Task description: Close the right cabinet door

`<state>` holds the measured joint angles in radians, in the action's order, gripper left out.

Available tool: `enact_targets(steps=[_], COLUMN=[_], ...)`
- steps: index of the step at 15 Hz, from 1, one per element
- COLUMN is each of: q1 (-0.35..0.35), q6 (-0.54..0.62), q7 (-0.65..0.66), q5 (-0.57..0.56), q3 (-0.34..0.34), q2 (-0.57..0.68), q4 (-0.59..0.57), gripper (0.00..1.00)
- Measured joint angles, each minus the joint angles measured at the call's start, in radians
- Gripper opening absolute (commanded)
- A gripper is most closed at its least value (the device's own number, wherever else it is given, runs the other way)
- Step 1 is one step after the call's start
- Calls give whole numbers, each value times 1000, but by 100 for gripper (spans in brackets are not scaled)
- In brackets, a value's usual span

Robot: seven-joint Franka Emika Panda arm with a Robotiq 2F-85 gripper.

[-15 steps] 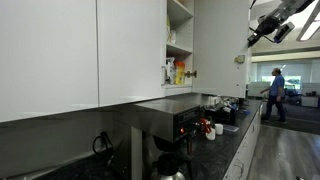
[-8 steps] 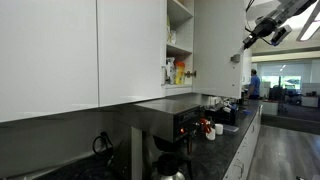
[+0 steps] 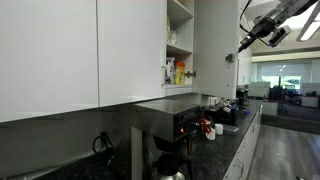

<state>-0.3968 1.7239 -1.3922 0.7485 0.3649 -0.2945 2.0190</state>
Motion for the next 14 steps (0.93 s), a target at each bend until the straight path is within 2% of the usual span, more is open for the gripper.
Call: enact_targets(steps=[6, 14], q1=[53, 127], q6=[44, 127], q7=[5, 5], q5=[-2, -23], q3=[-5, -52], q2=[-74, -137], q4=[76, 174], gripper=[100, 100])
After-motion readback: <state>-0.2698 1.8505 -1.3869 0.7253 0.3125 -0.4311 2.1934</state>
